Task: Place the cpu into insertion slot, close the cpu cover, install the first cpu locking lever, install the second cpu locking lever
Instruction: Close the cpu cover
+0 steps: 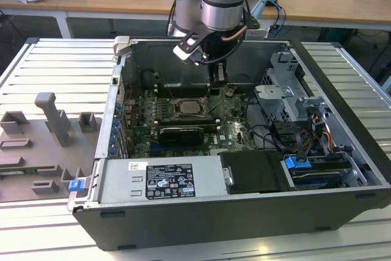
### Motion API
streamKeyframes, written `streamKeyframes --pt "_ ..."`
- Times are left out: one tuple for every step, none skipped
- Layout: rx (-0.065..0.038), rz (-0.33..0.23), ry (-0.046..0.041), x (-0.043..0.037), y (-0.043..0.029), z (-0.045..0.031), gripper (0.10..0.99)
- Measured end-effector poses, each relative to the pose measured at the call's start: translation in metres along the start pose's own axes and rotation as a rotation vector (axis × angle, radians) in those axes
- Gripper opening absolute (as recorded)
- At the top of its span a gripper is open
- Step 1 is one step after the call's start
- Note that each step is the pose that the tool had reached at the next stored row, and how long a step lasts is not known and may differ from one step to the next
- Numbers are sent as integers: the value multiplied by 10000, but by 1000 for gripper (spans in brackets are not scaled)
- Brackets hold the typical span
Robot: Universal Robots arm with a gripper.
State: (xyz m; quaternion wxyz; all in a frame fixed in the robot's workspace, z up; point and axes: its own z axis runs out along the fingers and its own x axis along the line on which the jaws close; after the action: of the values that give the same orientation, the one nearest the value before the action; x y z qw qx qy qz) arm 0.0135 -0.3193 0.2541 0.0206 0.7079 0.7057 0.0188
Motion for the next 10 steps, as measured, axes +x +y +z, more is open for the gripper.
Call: streamKeyframes --pt "10 0 0 0 21 1 106" --pt "18 -1 1 0 41 2 106" --pt "29 -1 2 1 71 5 106" --pt "43 -1 0 0 100 4 106" --pt "46 -1 -1 0 116 1 106" --pt "45 -2 1 0 132 0 106" --pt "46 -2 3 1 151 1 106" --pt "48 -1 -1 1 163 2 106" --pt "54 -1 -8 1 182 2 106" --pt "56 -1 -9 1 190 2 106"
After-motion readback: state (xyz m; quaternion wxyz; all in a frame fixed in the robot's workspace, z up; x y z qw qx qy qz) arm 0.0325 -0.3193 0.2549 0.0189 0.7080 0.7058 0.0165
